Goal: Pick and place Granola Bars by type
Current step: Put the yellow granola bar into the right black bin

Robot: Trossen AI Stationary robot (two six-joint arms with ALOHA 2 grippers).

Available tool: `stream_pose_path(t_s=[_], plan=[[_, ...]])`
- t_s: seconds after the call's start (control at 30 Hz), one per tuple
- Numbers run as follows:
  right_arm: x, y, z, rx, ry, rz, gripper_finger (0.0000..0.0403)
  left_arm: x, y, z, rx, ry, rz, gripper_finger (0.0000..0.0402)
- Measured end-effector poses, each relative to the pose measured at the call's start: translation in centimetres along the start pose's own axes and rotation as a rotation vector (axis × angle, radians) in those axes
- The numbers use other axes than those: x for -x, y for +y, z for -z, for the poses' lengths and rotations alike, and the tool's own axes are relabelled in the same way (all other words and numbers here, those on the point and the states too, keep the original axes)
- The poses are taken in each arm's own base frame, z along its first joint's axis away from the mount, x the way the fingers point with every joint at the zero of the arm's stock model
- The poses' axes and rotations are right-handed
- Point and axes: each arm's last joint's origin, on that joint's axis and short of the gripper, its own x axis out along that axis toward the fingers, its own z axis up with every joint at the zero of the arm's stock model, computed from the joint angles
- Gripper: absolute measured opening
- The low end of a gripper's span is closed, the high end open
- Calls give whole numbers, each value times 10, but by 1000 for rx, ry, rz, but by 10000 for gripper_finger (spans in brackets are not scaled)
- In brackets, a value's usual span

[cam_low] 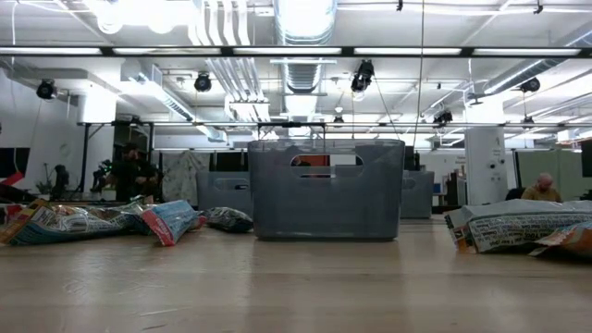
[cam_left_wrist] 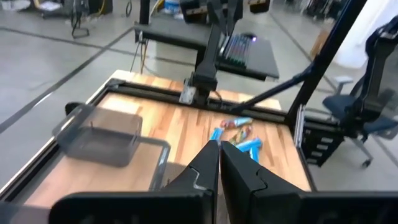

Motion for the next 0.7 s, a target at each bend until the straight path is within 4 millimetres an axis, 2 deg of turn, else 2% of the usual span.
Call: stream_pose_path(t_s=[0.53, 0.7], plan=[[-10, -3, 1, -29, 67, 20, 9, -9, -1, 4, -15, 80, -18, 0], [-21, -7, 6, -57, 175, 44, 9, -11, -1, 4, -15, 84, -19, 0]])
